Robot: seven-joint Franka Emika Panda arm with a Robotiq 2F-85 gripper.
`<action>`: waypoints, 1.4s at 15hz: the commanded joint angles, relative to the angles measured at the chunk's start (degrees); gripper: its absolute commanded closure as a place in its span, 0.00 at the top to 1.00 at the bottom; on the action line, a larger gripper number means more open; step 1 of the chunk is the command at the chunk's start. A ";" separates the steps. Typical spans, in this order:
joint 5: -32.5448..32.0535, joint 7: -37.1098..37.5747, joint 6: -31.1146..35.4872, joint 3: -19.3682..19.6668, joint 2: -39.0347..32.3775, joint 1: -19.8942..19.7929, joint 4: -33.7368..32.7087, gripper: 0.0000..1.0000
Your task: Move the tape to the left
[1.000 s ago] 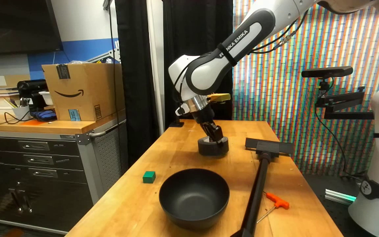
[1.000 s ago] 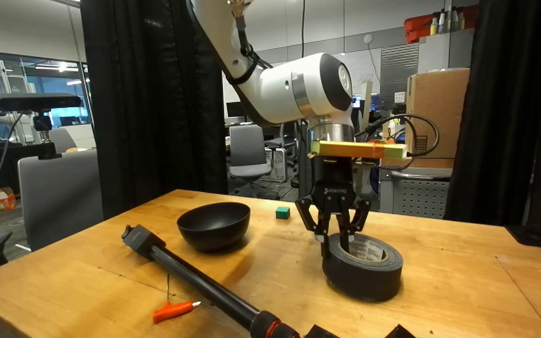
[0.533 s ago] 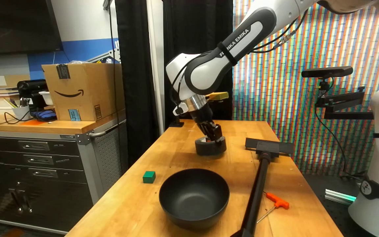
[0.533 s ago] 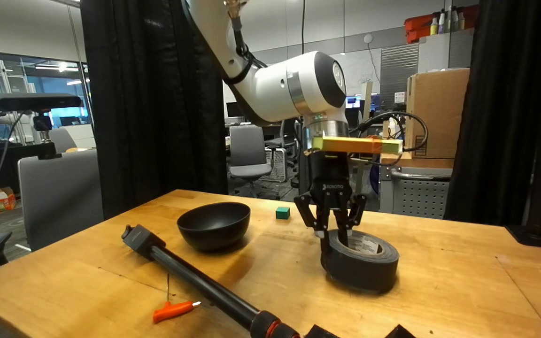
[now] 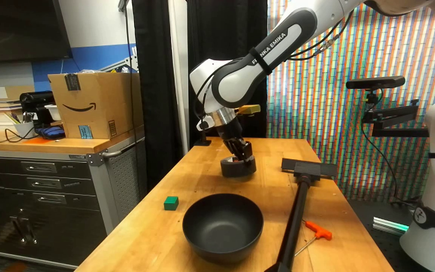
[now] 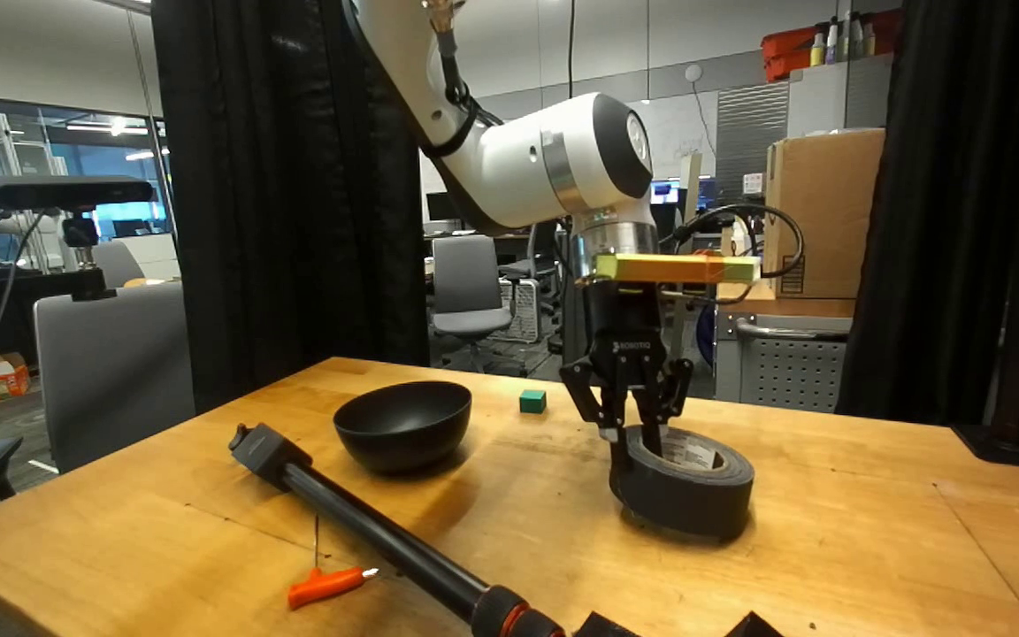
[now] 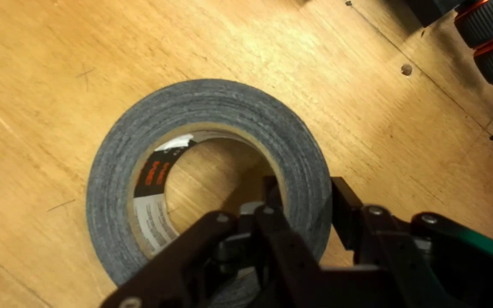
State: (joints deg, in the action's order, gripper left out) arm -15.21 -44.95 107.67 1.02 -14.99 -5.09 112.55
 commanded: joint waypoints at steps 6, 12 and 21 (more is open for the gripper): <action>-4.22 1.12 2.78 0.20 0.21 0.55 -1.05 0.08; -5.87 0.12 4.46 0.18 0.18 0.47 -0.99 0.08; -7.27 -2.08 5.77 0.07 0.31 0.40 -0.68 0.08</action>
State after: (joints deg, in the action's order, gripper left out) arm -20.83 -45.67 112.37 1.02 -15.07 -4.97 112.56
